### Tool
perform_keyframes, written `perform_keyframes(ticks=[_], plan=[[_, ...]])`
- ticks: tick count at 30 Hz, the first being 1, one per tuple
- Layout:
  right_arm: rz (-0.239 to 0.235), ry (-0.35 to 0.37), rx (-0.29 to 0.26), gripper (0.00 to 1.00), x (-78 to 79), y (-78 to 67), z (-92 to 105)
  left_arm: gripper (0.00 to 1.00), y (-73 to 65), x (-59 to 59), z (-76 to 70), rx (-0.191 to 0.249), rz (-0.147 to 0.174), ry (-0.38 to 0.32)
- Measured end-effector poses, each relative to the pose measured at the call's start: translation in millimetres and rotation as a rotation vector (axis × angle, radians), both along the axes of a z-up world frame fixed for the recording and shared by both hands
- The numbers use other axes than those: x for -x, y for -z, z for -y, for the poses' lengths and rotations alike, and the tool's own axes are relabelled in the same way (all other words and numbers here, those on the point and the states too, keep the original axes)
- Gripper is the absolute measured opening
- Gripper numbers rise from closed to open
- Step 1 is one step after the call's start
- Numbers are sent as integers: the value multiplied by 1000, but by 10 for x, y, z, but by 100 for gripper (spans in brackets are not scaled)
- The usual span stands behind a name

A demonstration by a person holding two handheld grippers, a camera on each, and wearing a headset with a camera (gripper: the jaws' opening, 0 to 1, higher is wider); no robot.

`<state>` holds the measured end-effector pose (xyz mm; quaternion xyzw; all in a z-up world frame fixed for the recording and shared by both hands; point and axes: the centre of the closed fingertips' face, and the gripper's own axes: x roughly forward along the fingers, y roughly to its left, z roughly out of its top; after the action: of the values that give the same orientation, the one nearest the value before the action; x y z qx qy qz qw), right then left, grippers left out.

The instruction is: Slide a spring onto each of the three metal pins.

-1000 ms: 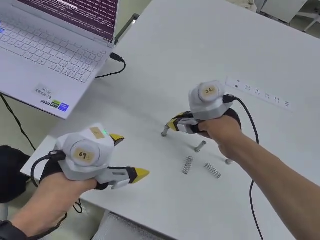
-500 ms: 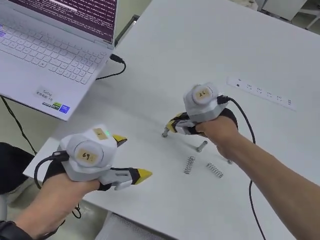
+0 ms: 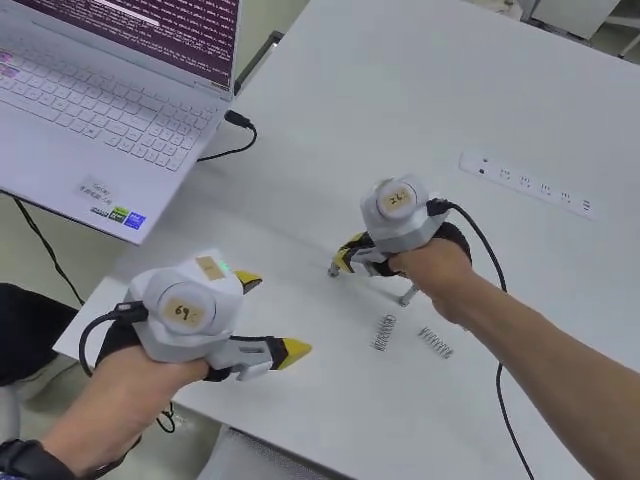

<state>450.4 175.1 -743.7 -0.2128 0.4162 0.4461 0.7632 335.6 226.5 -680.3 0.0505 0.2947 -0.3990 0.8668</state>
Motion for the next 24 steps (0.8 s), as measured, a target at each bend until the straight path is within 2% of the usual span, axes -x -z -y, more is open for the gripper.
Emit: perform_keyframes(ticks=[14,24], plan=[[-13,-6,12,9,17,136,-12,58,18,10,-9,-7,-3,-1],[-1,10,-4,16,62,41,100,58,-10,32,50,-19,-3,13]])
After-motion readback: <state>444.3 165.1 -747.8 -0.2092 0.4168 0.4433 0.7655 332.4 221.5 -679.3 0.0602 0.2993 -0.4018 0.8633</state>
